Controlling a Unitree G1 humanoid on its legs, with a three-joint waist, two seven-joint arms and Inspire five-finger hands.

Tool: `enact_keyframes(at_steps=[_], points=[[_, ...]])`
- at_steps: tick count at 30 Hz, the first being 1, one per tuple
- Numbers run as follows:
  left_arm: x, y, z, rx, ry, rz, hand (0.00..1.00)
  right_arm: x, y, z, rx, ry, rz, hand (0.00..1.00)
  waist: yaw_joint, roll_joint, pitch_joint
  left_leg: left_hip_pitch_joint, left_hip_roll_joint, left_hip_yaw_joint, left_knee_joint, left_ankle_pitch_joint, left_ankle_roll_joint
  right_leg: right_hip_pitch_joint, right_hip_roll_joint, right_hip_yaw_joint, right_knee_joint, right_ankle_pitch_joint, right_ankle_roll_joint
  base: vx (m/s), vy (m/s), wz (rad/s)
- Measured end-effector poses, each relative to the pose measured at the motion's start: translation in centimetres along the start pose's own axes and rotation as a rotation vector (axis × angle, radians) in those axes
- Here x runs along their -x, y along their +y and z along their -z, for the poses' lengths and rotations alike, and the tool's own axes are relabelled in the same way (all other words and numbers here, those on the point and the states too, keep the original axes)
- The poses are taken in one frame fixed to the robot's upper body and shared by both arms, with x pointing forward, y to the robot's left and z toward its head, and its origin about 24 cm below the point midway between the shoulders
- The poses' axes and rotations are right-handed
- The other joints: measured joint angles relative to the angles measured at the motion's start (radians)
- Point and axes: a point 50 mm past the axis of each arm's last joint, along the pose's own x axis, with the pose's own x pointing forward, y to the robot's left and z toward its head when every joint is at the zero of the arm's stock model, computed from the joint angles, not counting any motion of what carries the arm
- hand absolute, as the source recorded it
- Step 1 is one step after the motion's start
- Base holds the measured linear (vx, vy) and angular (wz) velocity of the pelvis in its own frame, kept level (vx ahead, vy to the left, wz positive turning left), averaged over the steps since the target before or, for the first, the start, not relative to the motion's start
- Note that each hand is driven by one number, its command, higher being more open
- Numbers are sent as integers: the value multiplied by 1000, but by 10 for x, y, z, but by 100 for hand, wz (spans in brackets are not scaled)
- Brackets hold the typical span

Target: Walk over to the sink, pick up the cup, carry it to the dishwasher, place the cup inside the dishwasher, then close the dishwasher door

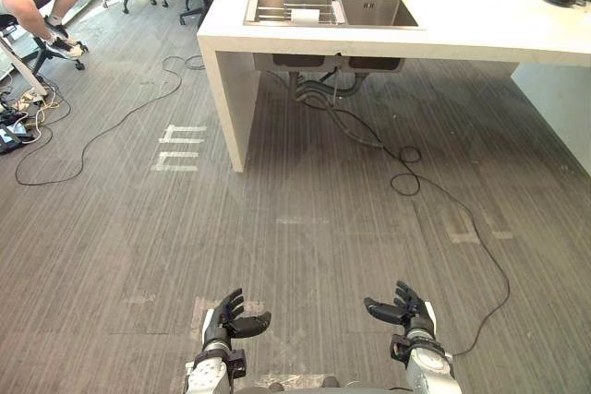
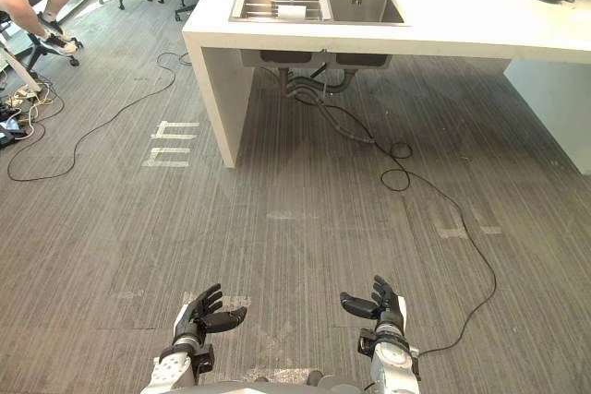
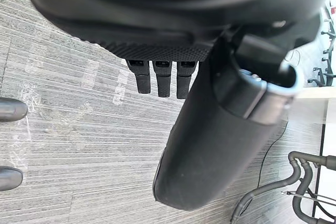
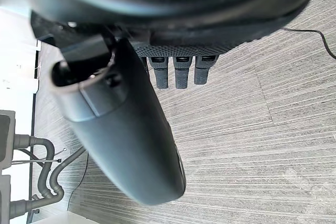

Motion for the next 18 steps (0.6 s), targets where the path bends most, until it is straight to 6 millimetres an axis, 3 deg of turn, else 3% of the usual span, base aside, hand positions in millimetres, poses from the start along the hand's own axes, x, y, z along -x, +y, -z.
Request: enact_keyframes(at_steps=[11,18], points=[[2,8,4,1,14,-37,90,2,-10,-1,-9,-14,36,90,0,3,1,-4,10,21,-12,12,29,-11,11,6,-4,2,-19,-50,-23,-3],[2,11,2,5,4,-51,90,1,-16,-3,-7,-18,51,90,-1,5,0,-5,11,22,-27,15,32,-8,14,2,-25,4,-19,33,-5,1]])
